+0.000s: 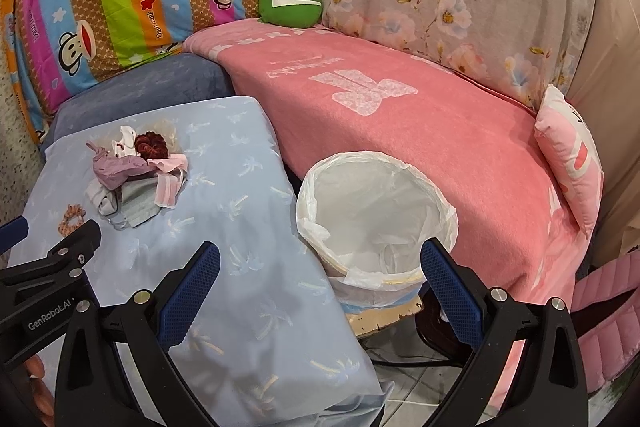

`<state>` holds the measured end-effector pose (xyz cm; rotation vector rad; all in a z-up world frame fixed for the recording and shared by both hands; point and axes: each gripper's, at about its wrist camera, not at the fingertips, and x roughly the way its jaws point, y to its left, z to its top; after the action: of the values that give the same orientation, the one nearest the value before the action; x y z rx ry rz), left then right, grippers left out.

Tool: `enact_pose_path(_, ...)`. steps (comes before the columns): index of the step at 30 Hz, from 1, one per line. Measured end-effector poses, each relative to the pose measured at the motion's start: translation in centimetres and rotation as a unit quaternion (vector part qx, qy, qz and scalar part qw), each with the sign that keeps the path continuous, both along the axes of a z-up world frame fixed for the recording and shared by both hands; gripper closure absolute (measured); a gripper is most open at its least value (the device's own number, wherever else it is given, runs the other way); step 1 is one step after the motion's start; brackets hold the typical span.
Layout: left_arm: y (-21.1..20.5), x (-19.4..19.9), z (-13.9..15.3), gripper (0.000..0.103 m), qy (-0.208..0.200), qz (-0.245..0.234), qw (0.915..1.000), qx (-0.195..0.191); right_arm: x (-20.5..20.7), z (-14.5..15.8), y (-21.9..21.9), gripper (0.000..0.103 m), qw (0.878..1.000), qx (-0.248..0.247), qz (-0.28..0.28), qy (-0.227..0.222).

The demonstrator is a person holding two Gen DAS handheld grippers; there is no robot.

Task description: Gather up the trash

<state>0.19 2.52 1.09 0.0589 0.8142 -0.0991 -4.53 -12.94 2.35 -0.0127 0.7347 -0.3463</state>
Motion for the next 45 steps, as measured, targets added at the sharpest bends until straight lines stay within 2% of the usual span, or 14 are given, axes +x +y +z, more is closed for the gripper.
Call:
enact_pose_path(10,4.2,3.3,-1.3,0.007,-0.004,0.015,0.9998,-0.007,2.5,0.2,2.1,0.006,0.999,0.001,-0.006,-0.032)
enact_pose_path(19,12.0,8.2,-4.2,0.007,0.006,0.080,0.9968,-0.006,7.4,-1.2,6.3,0.006,0.998,0.028,0.035,-0.046)
enact_pose_path(23,15.3,10.2,-6.2,0.007,0.024,0.103,0.9943,-0.011,10.1,-2.5,9.0,0.006,0.996,0.046,0.068,-0.039)
enact_pose_path(27,17.3,11.9,-8.2,0.007,0.040,0.106,0.9933,-0.023,12.7,-4.0,12.1,0.006,0.992,0.057,0.104,-0.034)
enact_pose_path(30,18.5,13.3,-9.9,0.007,0.066,0.102,0.9913,-0.052,14.7,-4.9,14.4,0.006,0.989,0.062,0.128,-0.029)
enact_pose_path(38,20.3,14.6,-12.5,0.007,0.107,0.128,0.9833,-0.073,19.5,-7.8,19.3,0.006,0.984,0.060,0.169,-0.008)
enact_pose_path(42,21.5,14.5,-13.2,0.009,0.115,0.138,0.9796,-0.090,20.8,-9.3,20.3,0.011,0.982,0.071,0.175,0.008)
enact_pose_path(45,21.7,14.6,-13.9,0.023,0.127,0.134,0.9781,-0.096,21.5,-10.5,20.8,0.024,0.980,0.079,0.182,0.024)
